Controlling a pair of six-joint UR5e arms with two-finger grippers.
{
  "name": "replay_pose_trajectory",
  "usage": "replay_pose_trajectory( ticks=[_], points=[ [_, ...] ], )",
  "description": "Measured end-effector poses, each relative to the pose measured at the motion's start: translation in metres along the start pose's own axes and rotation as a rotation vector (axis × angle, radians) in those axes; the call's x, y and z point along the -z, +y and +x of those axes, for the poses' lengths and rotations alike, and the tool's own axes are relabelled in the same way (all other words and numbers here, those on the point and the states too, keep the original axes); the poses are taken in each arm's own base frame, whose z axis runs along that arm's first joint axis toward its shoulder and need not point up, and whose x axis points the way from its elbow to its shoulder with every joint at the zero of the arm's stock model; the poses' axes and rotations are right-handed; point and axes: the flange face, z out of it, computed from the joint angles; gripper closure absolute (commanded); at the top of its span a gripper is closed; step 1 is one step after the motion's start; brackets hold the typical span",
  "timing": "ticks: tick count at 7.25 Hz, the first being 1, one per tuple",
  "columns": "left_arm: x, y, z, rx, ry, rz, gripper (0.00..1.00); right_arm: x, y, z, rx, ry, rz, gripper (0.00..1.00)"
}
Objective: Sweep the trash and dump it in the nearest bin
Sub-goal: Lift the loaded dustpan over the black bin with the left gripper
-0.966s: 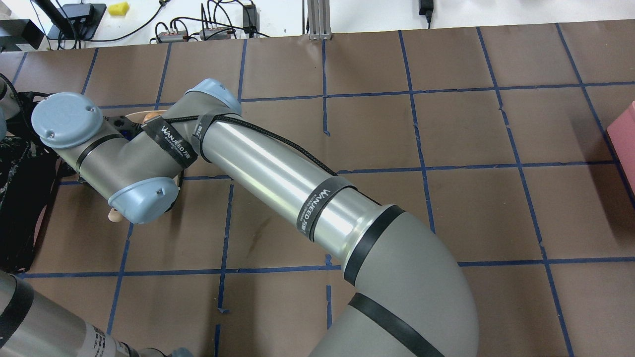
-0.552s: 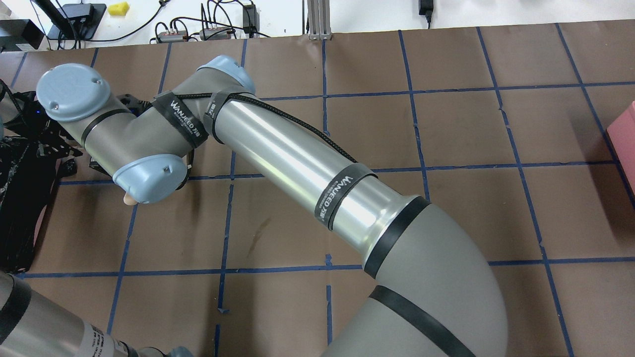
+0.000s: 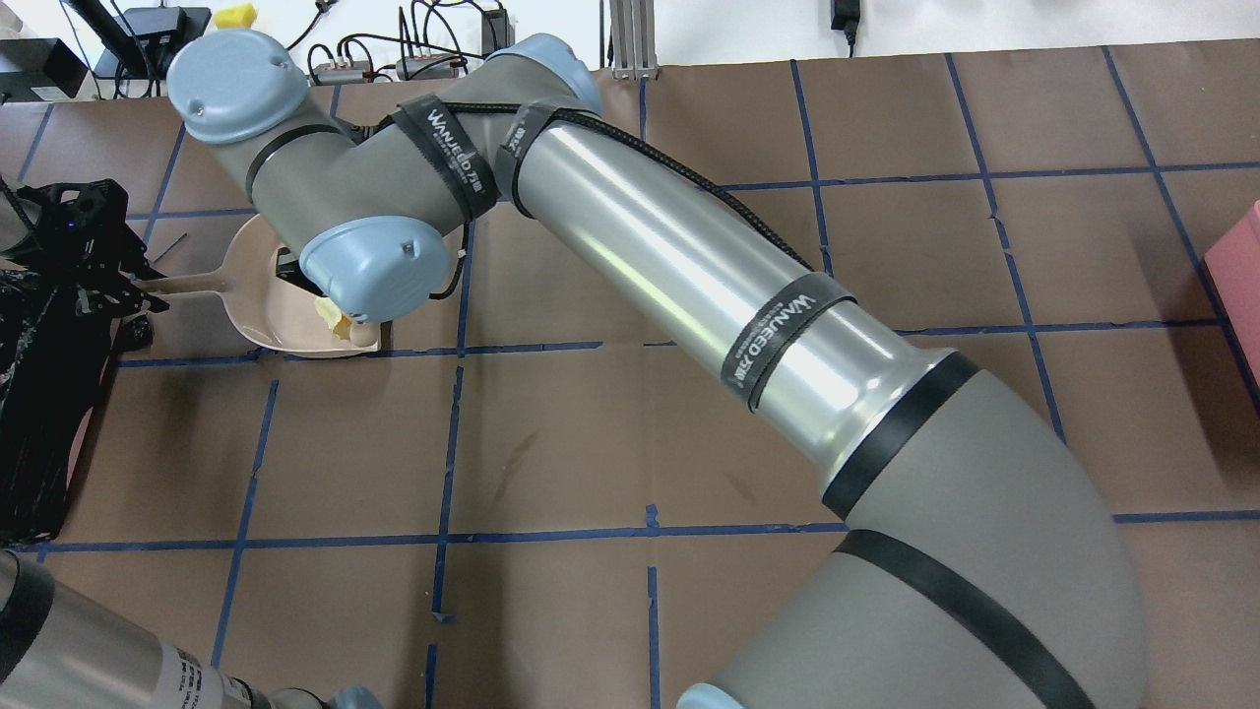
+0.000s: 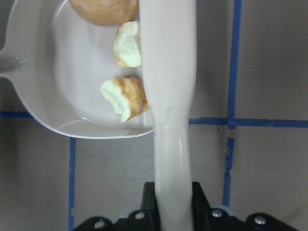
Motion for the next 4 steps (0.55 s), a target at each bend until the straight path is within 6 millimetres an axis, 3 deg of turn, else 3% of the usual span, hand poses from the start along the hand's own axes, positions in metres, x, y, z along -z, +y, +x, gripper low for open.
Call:
replay_pose_trajectory(
  ticks=[2,4],
  points=[
    [0.005,0.027,0.013,0.098,-0.027,0.169,1.0,-0.013,0.019,0.052,0.024,0.063,-0.051,0.9],
    [0.014,0.049,0.028,0.194,-0.036,0.309,1.0,-0.006,0.055,0.105,0.013,0.094,-0.074,0.9]
  ],
)
